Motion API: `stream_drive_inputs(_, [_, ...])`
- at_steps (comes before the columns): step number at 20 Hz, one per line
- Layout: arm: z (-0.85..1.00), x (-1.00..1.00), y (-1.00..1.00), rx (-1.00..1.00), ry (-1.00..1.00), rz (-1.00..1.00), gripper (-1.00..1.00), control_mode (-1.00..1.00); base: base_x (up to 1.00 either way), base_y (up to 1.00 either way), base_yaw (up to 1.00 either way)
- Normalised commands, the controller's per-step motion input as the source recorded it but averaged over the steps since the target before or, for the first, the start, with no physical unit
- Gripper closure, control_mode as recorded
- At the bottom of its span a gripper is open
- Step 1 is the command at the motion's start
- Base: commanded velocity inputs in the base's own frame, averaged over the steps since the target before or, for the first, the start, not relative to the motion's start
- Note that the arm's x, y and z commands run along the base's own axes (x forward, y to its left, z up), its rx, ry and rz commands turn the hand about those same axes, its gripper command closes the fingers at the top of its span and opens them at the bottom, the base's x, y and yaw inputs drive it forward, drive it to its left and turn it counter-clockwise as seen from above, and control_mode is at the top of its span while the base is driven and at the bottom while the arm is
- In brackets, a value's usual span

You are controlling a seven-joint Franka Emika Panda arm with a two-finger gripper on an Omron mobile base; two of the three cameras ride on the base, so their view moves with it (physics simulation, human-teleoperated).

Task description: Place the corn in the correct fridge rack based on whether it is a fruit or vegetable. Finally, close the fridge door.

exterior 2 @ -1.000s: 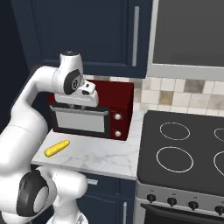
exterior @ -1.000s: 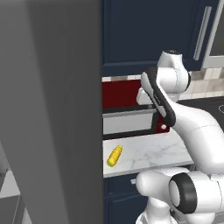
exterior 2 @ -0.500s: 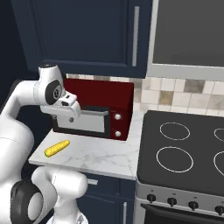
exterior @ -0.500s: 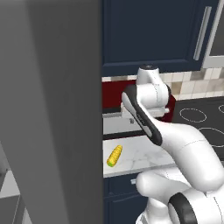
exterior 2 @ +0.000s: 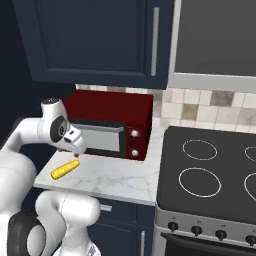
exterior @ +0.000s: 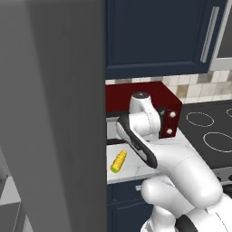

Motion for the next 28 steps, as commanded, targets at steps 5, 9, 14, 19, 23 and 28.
stream_drive_inputs(5, [-0.59, 0.36, 0.05, 0.0, 0.0, 0.0, -1.0, -1.0, 0.0, 0.0, 0.0])
stream_drive_inputs(9, [-0.57, 0.37, 0.27, 0.0, 0.02, 0.0, -1.0, -1.0, 0.0, 0.0, 0.0])
stream_drive_inputs(14, [-0.44, 0.01, 0.12, 0.0, 0.0, 0.0, -1.0, -1.0, 0.0, 0.0, 0.0])
stream_drive_inputs(19, [-0.24, 0.01, 0.11, 0.0, 0.0, -0.02, -1.0, -1.0, 0.0, 0.0, 0.0])
stream_drive_inputs(23, [-0.05, 0.07, 0.26, 0.0, 0.0, -0.11, -1.0, -1.0, 0.0, 0.0, 0.0])
stream_drive_inputs(28, [-0.16, 0.14, 0.28, 0.01, 0.01, -0.1, -1.0, -1.0, 0.0, 0.0, 0.0])
